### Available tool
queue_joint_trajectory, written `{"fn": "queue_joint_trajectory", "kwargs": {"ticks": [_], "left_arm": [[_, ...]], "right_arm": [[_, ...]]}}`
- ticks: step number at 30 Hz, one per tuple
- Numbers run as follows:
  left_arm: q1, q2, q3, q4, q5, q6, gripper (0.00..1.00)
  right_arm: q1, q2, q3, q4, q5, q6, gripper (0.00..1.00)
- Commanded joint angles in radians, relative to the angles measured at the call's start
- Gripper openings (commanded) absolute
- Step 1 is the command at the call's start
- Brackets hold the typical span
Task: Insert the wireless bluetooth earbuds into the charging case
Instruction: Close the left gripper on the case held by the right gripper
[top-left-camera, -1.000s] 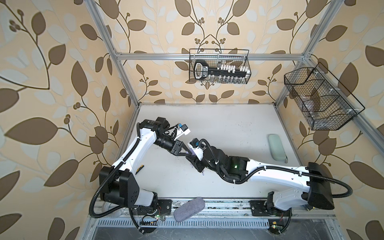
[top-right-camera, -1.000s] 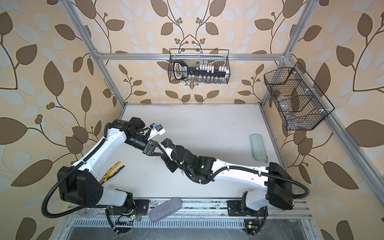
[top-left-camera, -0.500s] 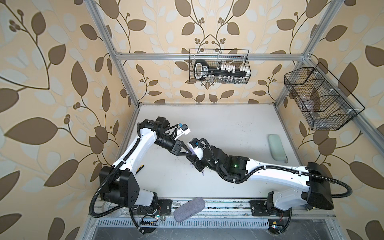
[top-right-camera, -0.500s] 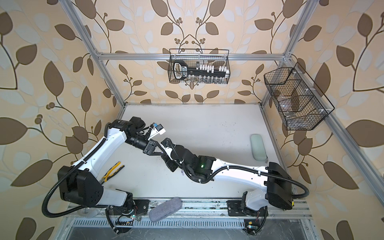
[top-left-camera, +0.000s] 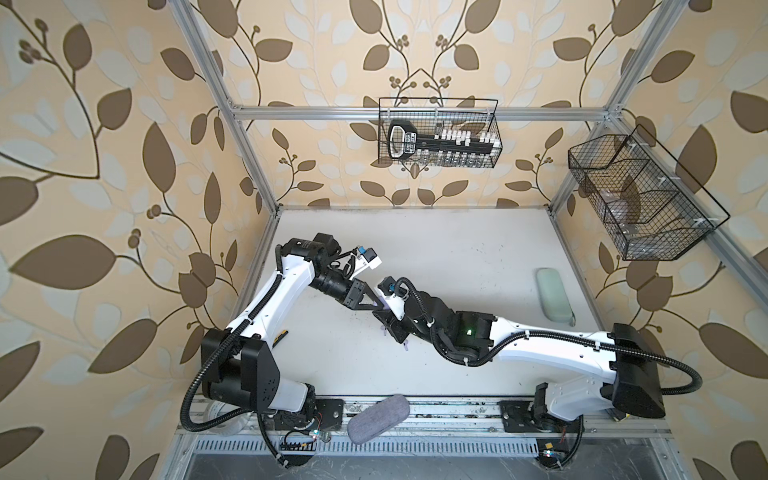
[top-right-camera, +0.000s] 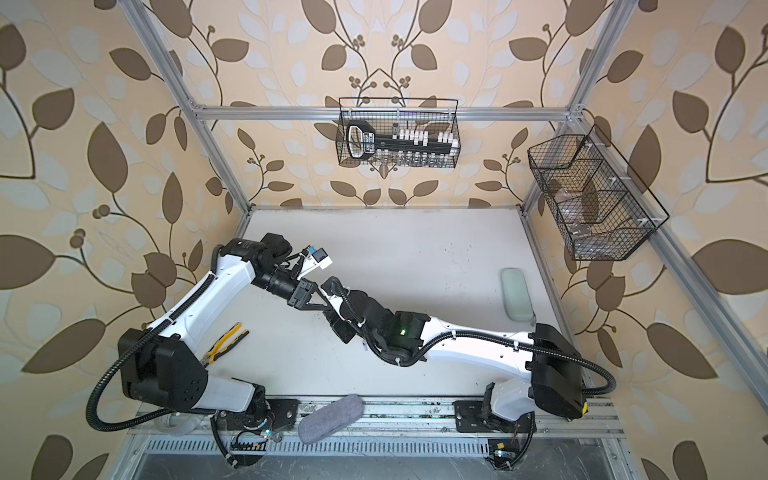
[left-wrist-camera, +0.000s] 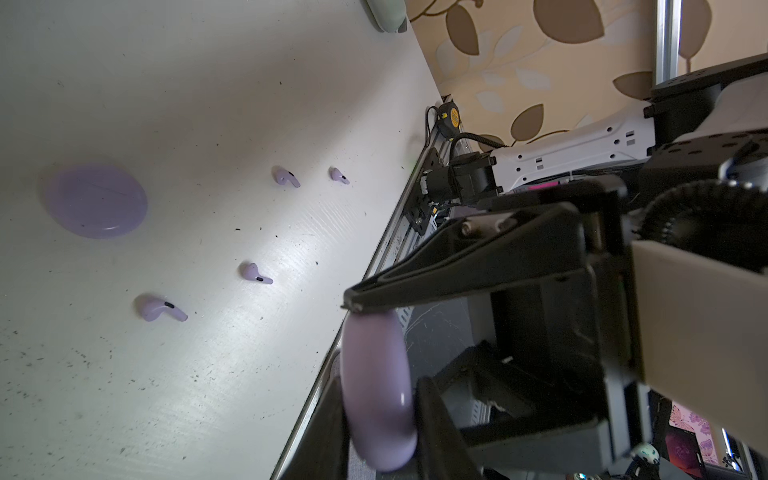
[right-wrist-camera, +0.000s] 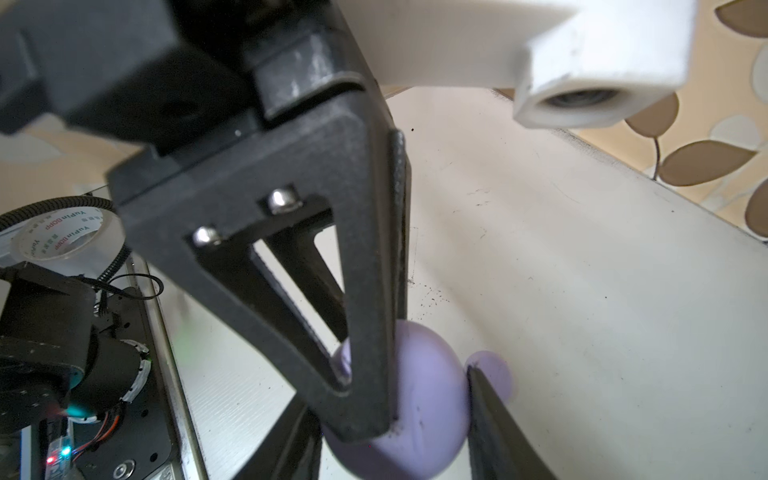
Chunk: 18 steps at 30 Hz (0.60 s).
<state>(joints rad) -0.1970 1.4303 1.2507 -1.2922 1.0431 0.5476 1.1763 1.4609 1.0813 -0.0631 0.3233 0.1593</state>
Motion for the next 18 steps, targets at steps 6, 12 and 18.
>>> {"fn": "queue_joint_trajectory", "kwargs": {"ticks": [6, 12, 18], "left_arm": [[-0.021, 0.001, 0.021, -0.085, 0.066, 0.052, 0.3], [-0.021, 0.001, 0.021, -0.094, 0.067, 0.059, 0.3], [-0.021, 0.001, 0.029, -0.119, 0.079, 0.082, 0.3]], "right_arm": [[-0.003, 0.022, 0.051, -0.015, 0.049, -0.037, 0.26], [0.005, 0.033, 0.07, -0.05, 0.053, -0.069, 0.26], [0.009, 0.044, 0.093, -0.086, 0.048, -0.097, 0.26]]}}
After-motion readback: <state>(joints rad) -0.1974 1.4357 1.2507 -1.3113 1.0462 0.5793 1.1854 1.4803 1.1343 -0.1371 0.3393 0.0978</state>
